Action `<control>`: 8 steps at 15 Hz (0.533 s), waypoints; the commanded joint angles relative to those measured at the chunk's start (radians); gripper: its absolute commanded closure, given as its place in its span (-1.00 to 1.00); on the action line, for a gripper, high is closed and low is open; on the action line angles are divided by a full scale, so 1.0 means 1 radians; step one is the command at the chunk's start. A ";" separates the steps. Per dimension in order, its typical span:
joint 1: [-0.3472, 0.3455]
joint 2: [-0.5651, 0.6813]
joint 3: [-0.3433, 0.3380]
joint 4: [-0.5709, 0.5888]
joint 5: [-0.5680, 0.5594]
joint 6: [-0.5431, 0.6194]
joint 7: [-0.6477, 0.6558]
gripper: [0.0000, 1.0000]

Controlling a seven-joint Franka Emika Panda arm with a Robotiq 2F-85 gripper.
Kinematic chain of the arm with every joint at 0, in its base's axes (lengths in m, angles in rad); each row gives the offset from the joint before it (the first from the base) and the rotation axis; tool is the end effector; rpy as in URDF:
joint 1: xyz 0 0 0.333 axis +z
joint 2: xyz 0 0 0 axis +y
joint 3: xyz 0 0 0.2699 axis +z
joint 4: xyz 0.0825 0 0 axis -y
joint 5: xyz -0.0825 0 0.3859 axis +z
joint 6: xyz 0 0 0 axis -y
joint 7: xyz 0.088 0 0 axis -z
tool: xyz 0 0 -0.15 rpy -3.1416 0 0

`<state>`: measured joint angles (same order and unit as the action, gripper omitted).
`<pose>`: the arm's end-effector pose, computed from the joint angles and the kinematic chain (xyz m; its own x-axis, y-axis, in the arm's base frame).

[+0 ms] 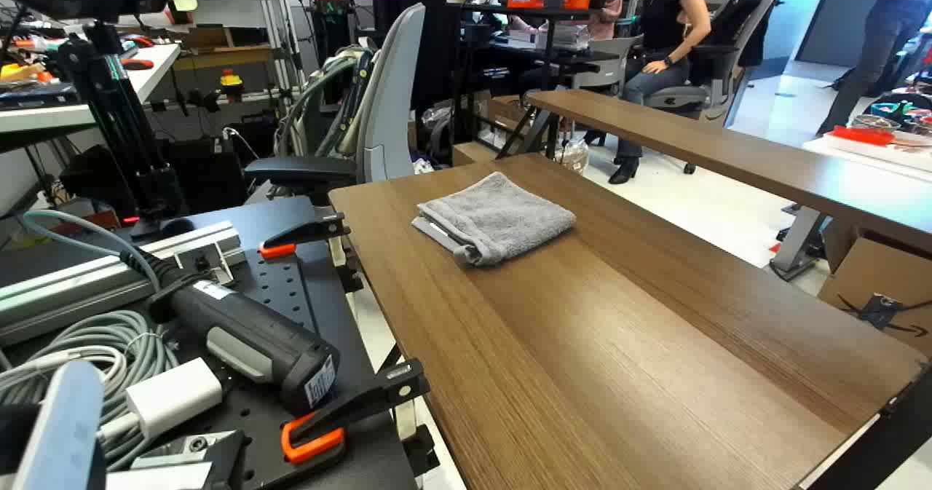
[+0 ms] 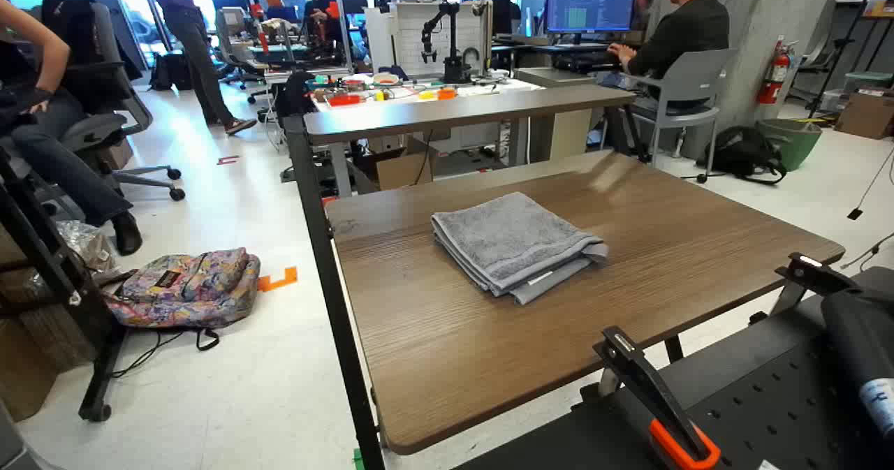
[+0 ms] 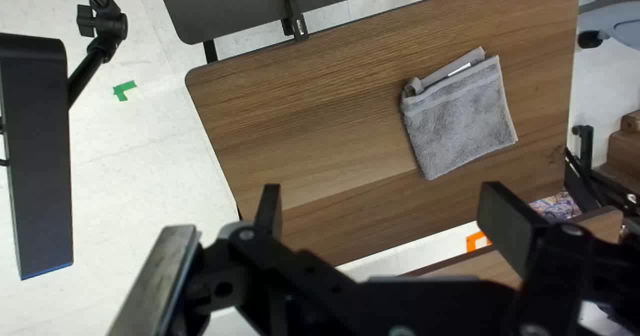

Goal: Move the towel to the right

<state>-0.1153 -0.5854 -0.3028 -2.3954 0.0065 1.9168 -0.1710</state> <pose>0.3853 -0.1682 0.4422 0.9705 -0.2138 0.1118 -0.1956 -0.9685 -0.1542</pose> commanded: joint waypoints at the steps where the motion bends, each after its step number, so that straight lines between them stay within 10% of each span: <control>1: -0.024 0.005 0.019 0.004 0.013 -0.003 -0.011 -1.00; 8: -0.016 0.020 0.036 -0.012 0.018 0.012 0.008 -1.00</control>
<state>-0.1155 -0.5853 -0.3000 -2.3946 0.0065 1.9167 -0.1710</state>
